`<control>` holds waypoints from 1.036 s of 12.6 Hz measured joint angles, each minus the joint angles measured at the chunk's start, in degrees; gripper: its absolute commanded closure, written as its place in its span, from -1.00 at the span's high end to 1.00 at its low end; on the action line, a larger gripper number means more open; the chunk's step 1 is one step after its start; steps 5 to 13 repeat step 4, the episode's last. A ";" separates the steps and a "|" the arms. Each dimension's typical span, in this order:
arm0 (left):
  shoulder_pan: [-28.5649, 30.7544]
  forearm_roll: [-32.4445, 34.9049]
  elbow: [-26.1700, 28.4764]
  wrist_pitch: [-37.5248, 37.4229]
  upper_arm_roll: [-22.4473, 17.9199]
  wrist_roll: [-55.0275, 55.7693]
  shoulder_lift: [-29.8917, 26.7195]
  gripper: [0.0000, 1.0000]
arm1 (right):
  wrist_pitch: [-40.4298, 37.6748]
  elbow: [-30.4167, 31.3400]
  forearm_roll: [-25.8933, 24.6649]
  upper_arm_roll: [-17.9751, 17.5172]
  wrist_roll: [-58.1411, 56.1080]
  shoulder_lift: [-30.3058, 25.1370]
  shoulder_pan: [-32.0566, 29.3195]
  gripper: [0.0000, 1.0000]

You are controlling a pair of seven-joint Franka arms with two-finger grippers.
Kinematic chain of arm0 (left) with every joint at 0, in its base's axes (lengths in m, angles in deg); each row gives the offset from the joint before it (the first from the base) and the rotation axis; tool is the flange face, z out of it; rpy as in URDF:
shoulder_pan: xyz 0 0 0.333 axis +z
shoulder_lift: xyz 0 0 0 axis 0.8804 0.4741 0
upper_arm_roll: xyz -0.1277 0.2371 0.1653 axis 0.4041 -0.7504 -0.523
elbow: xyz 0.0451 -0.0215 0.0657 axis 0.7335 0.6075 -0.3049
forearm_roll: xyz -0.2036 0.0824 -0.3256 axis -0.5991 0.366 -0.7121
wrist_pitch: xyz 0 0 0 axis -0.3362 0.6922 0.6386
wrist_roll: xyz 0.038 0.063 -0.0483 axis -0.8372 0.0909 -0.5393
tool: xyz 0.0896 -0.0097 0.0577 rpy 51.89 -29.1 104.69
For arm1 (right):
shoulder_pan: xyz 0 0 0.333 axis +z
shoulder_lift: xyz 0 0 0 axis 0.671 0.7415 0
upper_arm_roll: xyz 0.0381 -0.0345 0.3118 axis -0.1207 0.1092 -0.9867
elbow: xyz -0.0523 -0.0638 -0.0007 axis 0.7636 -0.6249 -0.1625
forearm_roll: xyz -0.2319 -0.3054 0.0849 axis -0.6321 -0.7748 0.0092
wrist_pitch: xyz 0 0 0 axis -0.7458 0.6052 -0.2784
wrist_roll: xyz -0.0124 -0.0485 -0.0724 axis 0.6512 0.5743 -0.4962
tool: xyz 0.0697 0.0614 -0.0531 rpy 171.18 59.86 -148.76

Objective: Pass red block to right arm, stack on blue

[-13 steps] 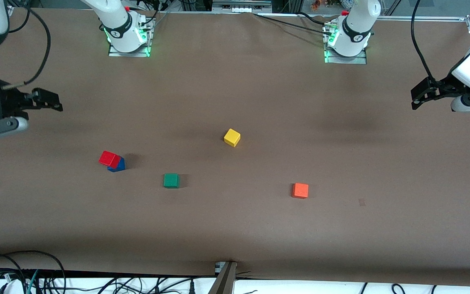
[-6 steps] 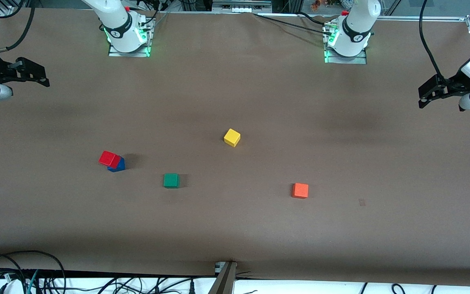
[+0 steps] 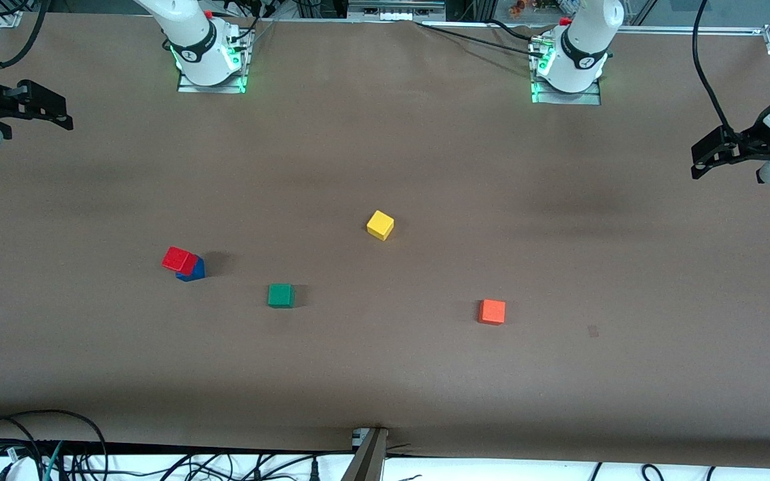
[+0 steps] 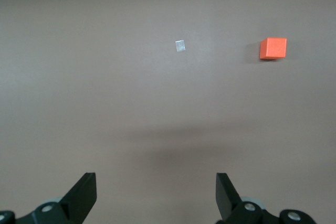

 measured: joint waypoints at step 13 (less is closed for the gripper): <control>0.00 -0.02 0.00 -0.07 0.00 0.00 0.03 1.00 | 0.16 0.42 -0.01 -0.17 0.88 0.76 -0.02 1.00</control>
